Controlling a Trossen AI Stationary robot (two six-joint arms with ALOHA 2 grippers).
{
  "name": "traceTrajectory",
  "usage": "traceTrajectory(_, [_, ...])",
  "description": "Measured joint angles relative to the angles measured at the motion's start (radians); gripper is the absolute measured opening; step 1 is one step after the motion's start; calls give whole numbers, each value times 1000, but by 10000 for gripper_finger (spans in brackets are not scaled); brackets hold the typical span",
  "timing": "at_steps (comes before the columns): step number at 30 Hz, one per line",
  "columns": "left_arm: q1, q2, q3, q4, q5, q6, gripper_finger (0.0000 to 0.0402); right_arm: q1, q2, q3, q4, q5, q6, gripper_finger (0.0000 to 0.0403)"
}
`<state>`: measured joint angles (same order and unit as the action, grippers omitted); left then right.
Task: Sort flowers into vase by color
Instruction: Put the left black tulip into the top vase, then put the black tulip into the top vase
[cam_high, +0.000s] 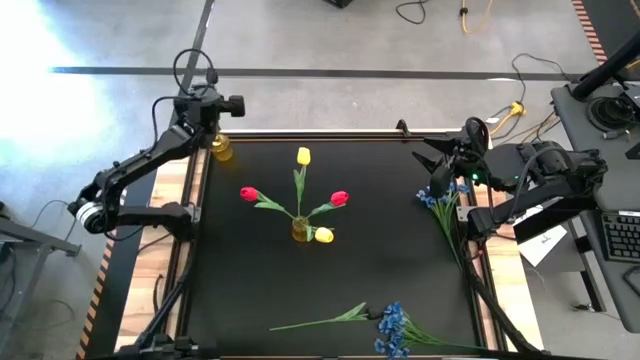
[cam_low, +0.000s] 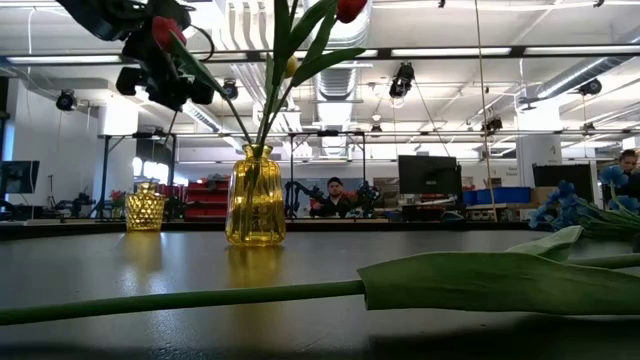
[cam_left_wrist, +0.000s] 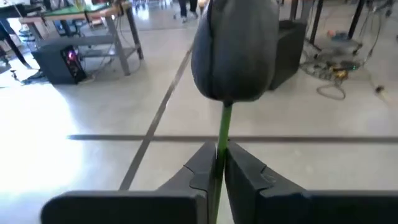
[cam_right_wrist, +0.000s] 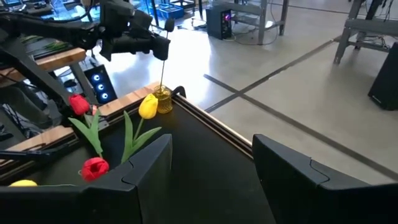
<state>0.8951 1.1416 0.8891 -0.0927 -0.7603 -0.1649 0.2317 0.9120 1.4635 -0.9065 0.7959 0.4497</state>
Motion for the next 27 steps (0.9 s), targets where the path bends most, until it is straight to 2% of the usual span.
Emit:
traceTrajectory(5, [1,-4,73,-227,13,-75,60,0,-1,0,-1,-9,2,226])
traceTrajectory(9, [6,14,167,-460,79,-144,104,0,-1,0,-16,-10,-4,250])
traceTrajectory(14, [5,40,300,-746,209,-167,144,0,-1,0,-50,-11,-5,281])
traceTrajectory(19, [-4,38,439,-991,343,-139,166,0,-1,0,-81,-11,-5,303])
traceTrajectory(23, [-40,-4,515,-1062,487,-65,170,0,-1,0,-80,-11,-32,312])
traceTrajectory(27, [-137,-72,541,-1069,731,-32,162,-1,0,0,-29,-10,-131,313])
